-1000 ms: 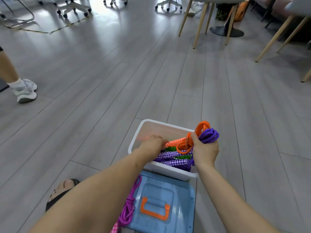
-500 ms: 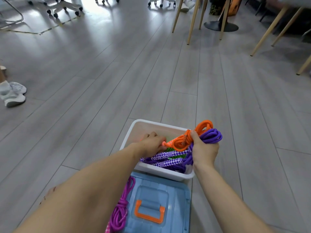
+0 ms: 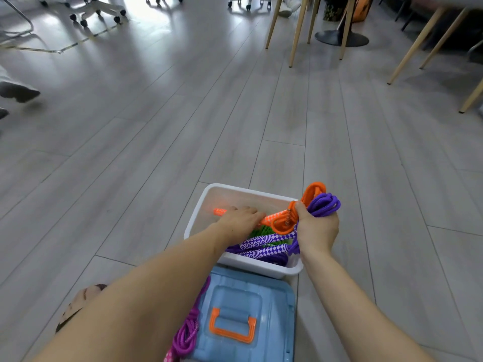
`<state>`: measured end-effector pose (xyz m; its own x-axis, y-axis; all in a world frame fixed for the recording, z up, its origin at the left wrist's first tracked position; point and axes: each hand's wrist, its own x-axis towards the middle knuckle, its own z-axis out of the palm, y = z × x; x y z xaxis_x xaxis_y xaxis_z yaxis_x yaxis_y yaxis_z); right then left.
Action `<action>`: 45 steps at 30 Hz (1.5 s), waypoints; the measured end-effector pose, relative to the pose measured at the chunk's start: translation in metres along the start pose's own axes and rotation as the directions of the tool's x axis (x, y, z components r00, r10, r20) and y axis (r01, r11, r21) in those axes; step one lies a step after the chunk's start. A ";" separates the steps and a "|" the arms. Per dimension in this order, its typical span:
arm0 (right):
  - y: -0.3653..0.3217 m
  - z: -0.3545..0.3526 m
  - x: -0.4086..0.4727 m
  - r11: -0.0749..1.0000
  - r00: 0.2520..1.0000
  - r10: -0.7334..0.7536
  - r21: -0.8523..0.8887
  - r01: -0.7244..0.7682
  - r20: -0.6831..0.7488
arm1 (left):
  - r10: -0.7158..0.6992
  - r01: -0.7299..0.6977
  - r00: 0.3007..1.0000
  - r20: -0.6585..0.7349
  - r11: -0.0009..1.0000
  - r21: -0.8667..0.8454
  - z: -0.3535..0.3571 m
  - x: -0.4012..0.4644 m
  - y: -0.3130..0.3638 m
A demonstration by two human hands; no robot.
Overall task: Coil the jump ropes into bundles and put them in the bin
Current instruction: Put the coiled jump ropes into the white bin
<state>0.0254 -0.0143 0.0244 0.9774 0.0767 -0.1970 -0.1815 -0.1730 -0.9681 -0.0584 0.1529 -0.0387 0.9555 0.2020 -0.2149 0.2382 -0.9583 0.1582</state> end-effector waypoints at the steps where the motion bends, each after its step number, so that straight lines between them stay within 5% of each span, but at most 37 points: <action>1: -0.001 0.002 -0.001 0.999 0.999 -0.036 -0.038 0.037 0.010 | -0.013 0.015 1.000 0.027 0.998 -0.061 0.003 -0.001 -0.001; 7: 0.003 0.016 -0.007 0.877 0.952 -0.265 -0.374 0.303 0.150 | -0.189 0.206 0.976 0.112 0.964 -0.166 0.001 -0.012 -0.018; 10: 0.008 0.022 -0.009 0.681 0.869 -0.415 -0.541 0.493 0.270 | -0.272 0.265 0.960 -0.067 0.960 -0.093 0.000 -0.030 -0.036; 13: 0.011 0.031 -0.015 0.474 0.783 -0.473 -0.632 0.613 0.405 | -0.189 0.218 0.950 -0.247 0.971 0.096 -0.001 -0.048 -0.047; 17: 0.014 0.036 -0.019 0.353 0.765 -0.381 -0.683 0.639 0.519 | -0.145 0.202 0.935 -0.324 0.968 0.150 0.005 -0.064 -0.053; 22: 0.016 0.035 -0.012 0.190 0.650 -0.171 -0.622 0.760 0.741 | -0.182 0.198 0.894 -0.409 0.980 -0.004 0.006 -0.071 -0.049; 27: 0.002 0.033 -0.013 0.282 0.516 0.088 -0.518 0.807 0.852 | -0.254 0.204 0.856 -0.451 0.966 -0.156 0.000 -0.074 -0.044; 32: 0.022 0.033 -0.024 0.308 0.495 0.245 -0.551 0.776 0.834 | -0.293 0.205 0.828 -0.478 0.952 -0.228 0.003 -0.074 -0.043; 37: 0.037 0.042 -0.016 0.352 0.487 0.300 -0.570 0.742 0.820 | -0.272 0.221 0.842 -0.466 0.962 -0.163 0.005 -0.071 -0.043; 41: 0.028 0.036 0.003 0.201 0.406 0.292 -0.470 0.859 0.866 | -0.281 0.230 0.852 -0.442 0.959 -0.166 0.005 -0.071 -0.043; 45: 0.030 0.032 0.006 0.085 0.424 0.280 -0.462 0.883 0.861 | -0.276 0.253 0.860 -0.429 0.961 -0.111 0.008 -0.071 -0.042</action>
<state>0.0227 0.0123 -0.0103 0.2700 0.8298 -0.4885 0.8976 -0.4004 -0.1841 -0.1375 0.1771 -0.0375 0.8308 0.5248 0.1852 0.4896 -0.8475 0.2050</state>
